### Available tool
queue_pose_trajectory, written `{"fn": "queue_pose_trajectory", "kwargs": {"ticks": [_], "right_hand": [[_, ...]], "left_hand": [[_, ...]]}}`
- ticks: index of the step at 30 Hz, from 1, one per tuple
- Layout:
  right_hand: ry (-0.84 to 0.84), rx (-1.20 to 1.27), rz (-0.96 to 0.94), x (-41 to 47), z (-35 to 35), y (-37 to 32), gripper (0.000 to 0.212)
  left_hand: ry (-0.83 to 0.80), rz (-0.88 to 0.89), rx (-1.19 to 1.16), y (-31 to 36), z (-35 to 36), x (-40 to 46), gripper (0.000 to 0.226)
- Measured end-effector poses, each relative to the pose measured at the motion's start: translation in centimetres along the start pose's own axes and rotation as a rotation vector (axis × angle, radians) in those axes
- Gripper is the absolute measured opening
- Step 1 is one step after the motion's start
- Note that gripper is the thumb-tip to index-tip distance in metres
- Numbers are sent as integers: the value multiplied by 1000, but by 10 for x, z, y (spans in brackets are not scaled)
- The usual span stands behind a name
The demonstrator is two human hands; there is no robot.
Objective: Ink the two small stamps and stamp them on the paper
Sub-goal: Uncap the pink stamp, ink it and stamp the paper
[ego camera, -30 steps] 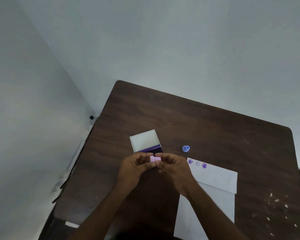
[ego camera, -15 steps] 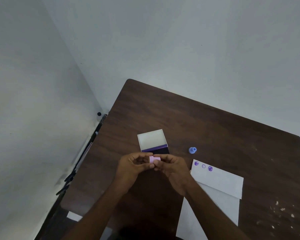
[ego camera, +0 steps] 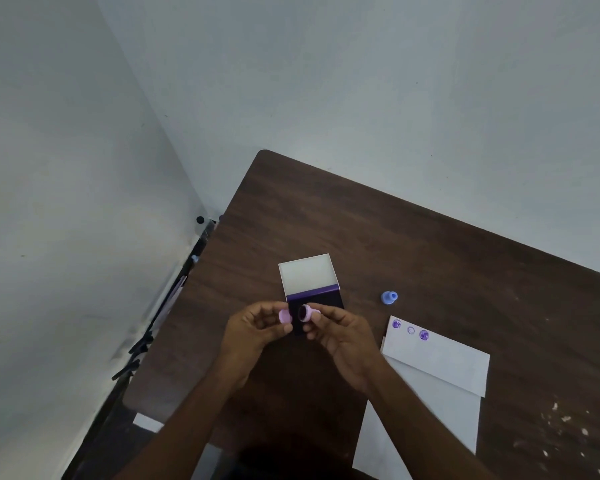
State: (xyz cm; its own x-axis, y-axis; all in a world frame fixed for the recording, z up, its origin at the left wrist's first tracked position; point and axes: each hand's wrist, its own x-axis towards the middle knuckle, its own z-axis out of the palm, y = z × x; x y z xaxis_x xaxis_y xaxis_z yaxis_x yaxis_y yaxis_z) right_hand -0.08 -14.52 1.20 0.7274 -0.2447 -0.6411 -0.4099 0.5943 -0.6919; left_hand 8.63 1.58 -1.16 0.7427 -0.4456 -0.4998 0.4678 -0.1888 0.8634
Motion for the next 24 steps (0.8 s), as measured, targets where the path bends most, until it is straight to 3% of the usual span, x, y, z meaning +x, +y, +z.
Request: {"fn": "queue_pose_trajectory", "kwargs": {"ticks": [5, 15, 24], "right_hand": [[-24, 237, 127, -3, -1, -5, 26], [-11, 503, 184, -5, 2, -10, 34], [-13, 552, 195, -4, -1, -12, 38]], "left_hand": [[109, -33, 190, -16, -9, 18, 33], [215, 259, 941, -43, -17, 48, 39], [256, 230, 997, -51, -25, 46, 41]]}}
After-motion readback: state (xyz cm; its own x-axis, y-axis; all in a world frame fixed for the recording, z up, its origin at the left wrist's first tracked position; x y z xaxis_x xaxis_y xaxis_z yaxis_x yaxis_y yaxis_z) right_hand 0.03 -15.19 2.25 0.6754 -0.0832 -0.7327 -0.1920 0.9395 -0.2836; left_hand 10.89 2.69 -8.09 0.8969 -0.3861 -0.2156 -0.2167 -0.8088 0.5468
